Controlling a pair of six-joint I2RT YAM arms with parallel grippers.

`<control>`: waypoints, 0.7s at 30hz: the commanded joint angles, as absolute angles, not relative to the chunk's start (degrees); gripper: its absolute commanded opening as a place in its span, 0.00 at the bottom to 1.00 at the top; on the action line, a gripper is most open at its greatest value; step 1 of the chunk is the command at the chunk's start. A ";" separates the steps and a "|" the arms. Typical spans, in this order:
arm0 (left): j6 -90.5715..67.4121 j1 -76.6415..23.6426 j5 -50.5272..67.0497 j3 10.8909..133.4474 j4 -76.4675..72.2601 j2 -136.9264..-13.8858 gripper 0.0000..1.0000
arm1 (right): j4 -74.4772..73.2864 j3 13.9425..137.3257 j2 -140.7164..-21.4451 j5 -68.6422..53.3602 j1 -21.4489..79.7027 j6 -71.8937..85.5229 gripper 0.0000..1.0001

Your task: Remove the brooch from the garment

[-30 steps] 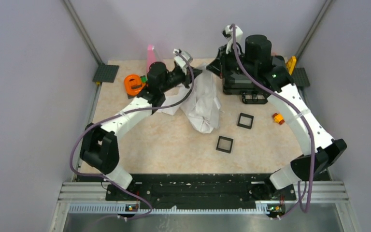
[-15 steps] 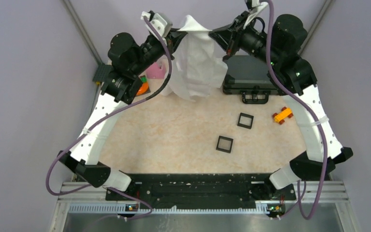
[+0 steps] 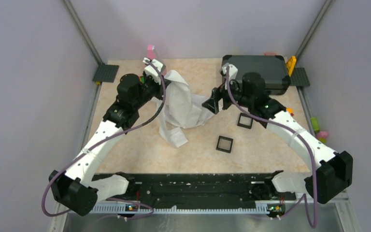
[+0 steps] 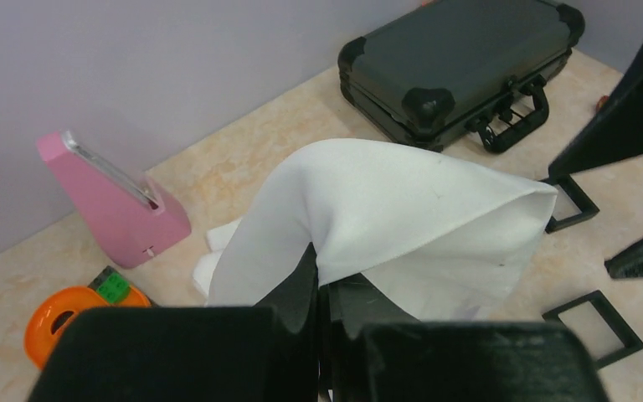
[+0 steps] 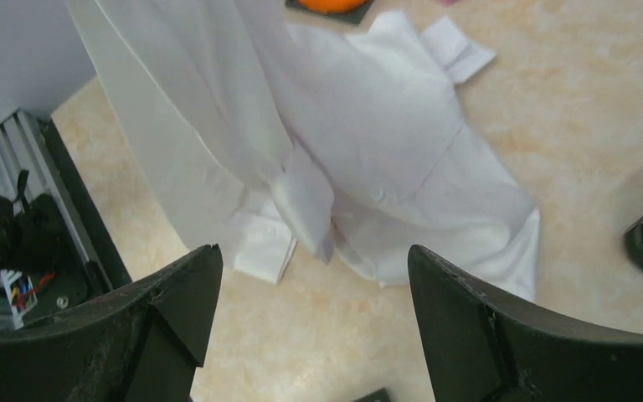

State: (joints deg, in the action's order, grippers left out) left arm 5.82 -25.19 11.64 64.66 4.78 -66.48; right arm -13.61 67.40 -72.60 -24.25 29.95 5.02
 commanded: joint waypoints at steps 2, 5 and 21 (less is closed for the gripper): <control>3.12 -24.08 8.29 63.46 -2.66 -61.01 0.00 | 2.25 56.70 -69.44 -28.33 30.12 4.20 0.83; 2.31 -23.64 1.14 62.26 -2.99 -57.70 0.00 | 7.98 51.33 -70.33 -28.50 30.19 5.53 0.81; 0.33 -20.70 6.49 63.94 -3.72 -54.76 0.00 | 28.98 54.17 -84.17 -26.59 43.63 5.39 0.59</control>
